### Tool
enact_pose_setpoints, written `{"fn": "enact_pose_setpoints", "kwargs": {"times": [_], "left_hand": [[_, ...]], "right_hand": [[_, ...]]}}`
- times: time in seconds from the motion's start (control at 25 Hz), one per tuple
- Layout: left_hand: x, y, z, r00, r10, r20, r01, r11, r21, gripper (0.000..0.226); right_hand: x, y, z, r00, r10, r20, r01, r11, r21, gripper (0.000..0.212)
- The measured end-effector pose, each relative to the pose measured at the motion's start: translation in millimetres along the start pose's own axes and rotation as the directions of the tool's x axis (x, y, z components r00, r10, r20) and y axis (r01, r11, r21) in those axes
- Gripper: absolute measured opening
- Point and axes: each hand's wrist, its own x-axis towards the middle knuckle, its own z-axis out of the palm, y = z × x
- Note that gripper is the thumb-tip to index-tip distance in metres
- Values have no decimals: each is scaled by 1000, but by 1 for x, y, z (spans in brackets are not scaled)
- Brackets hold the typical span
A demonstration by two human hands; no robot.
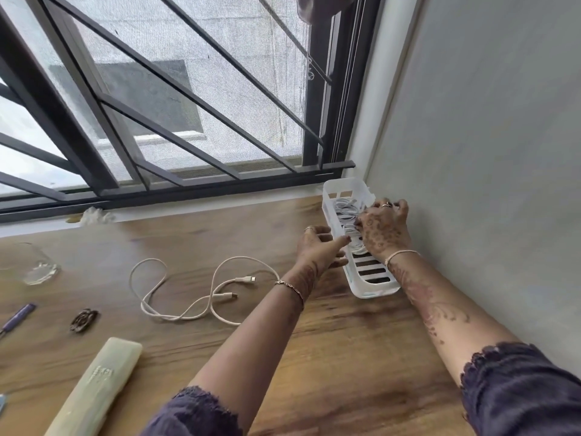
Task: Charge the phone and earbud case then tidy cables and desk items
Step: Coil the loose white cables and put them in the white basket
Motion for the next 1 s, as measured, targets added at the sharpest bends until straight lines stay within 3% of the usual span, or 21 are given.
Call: {"fn": "enact_pose_setpoints", "kwargs": {"times": [0.24,0.56,0.64,0.68,0.72,0.76,0.8,0.84,0.88,0.96,1.0], "left_hand": [[-4,5,-10,1000,26,-9,-26,1000,2,43],[-39,32,-65,940,296,-172,-251,937,242,24],[-52,37,-94,904,364,-226,-287,906,312,19],[-59,38,-112,884,388,-260,-296,896,330,15],[-66,38,-129,869,398,-295,-299,896,329,10],[-72,36,-146,857,396,-331,-294,901,318,7],[-78,34,-161,845,390,-366,-286,908,306,8],[-85,31,-175,834,381,-400,-274,914,298,9],[-93,27,-186,823,370,-432,-262,921,289,9],[-106,18,-203,818,346,-460,-243,932,270,13],[-110,13,-209,821,341,-459,-237,934,269,17]], "right_hand": [[-2,-2,-16,977,90,-192,-46,974,221,9],[-18,-73,-81,900,-11,-436,200,898,391,14],[-35,-93,-73,930,-81,-359,226,894,386,15],[-43,-100,-59,968,-120,-222,203,892,404,20],[-55,-108,-50,988,-152,34,113,851,513,39],[-63,-118,-39,975,-199,102,129,873,470,56],[-62,-133,-37,941,-329,77,259,848,462,56],[-55,-153,-40,883,-468,42,402,798,449,39],[-51,-174,-51,856,-516,-29,459,734,500,25],[-61,-202,-84,804,-565,-188,563,619,547,23],[-68,-206,-91,798,-525,-298,601,650,466,23]]}}
